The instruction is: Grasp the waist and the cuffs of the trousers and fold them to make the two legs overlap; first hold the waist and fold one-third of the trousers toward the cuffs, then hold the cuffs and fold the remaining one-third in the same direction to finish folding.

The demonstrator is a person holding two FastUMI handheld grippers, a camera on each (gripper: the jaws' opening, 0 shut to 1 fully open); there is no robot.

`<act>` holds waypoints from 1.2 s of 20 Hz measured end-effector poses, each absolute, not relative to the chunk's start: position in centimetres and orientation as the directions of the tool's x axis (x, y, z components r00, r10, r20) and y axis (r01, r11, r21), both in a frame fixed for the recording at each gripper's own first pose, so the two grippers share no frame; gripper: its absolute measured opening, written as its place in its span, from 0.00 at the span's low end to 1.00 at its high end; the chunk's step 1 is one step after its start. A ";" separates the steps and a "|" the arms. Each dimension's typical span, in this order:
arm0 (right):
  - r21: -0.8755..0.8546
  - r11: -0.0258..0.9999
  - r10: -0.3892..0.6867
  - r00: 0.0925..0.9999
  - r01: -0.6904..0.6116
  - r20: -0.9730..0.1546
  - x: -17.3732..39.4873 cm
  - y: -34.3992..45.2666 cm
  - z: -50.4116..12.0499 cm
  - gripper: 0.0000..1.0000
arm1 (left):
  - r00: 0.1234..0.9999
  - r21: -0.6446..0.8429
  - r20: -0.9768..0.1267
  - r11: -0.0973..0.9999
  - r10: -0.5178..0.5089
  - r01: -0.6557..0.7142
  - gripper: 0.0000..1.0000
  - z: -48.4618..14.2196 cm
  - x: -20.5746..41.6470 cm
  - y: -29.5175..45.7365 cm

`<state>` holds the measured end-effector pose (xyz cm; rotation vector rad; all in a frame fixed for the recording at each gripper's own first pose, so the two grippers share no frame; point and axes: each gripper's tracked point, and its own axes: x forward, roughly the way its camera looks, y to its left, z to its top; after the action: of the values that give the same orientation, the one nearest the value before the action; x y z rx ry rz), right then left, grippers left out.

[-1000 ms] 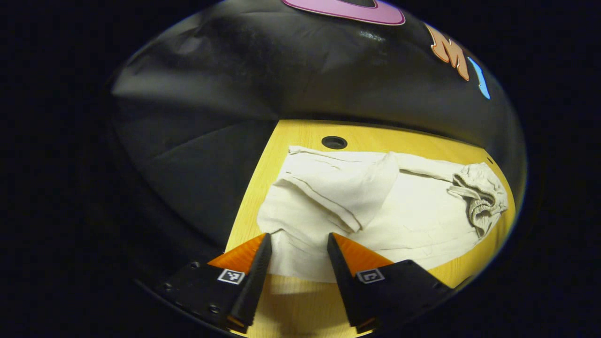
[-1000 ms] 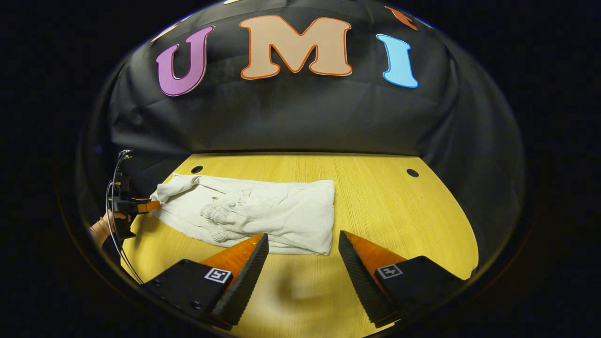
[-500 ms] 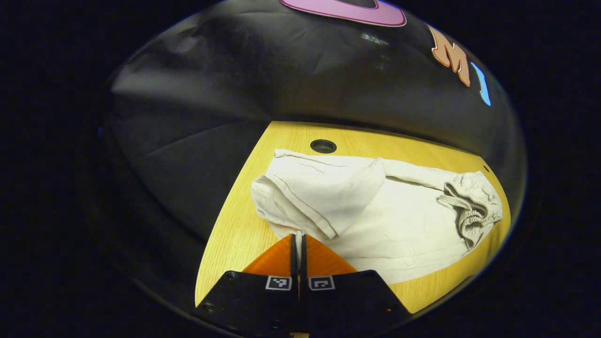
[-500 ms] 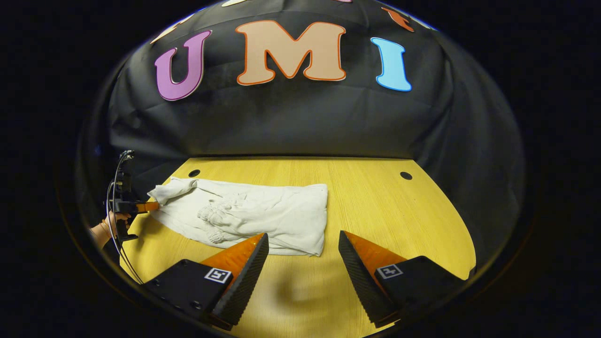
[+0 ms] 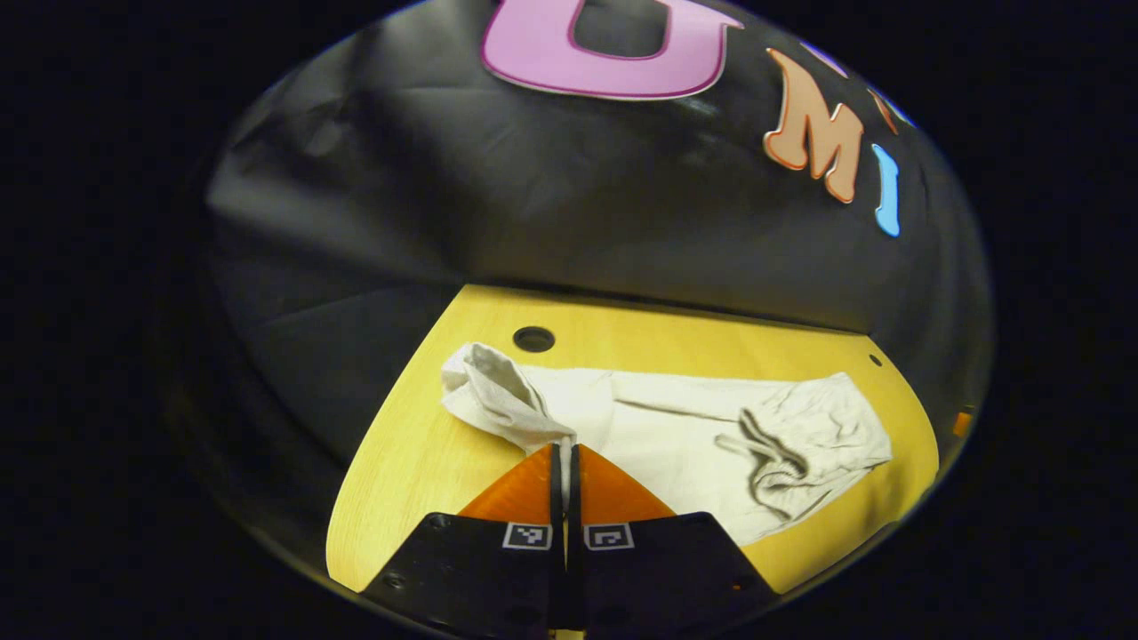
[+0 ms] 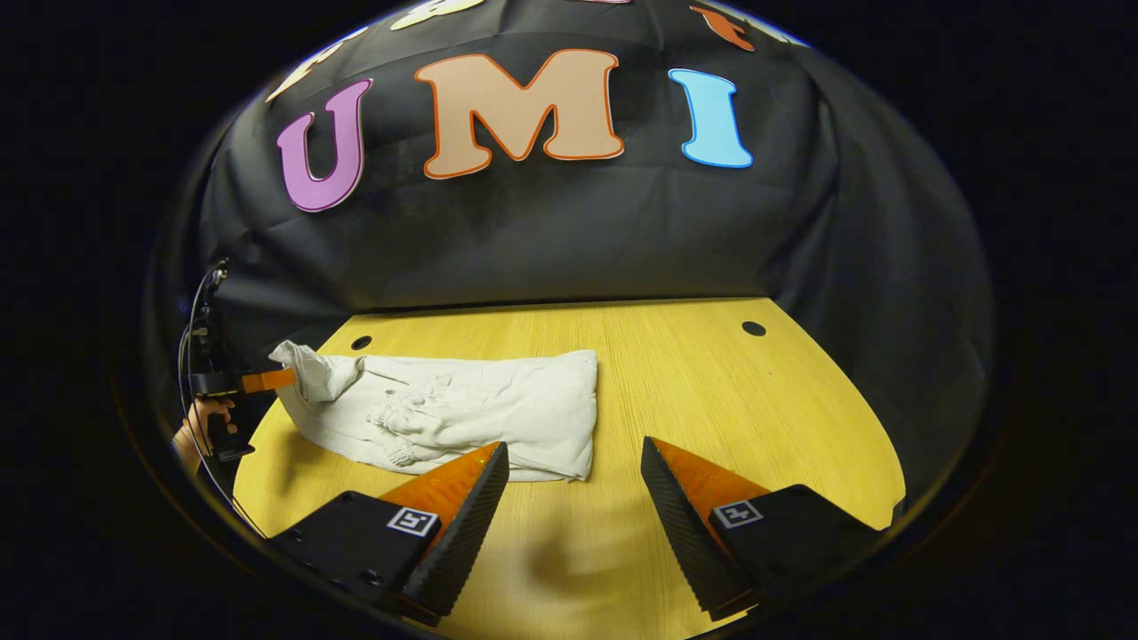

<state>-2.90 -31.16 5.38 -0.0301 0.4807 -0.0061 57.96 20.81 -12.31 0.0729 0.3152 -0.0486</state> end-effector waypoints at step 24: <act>0.001 1.000 0.006 0.883 -0.006 -0.469 -2.4 -46.7 5.6 0.92 | 0.880 0.135 -0.353 0.914 -0.317 0.383 0.00 -14.7 56.3 -17.6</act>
<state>-2.43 -46.71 5.64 -0.0010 0.4879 0.0063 56.31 -17.60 -14.71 0.2040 0.3323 -0.3670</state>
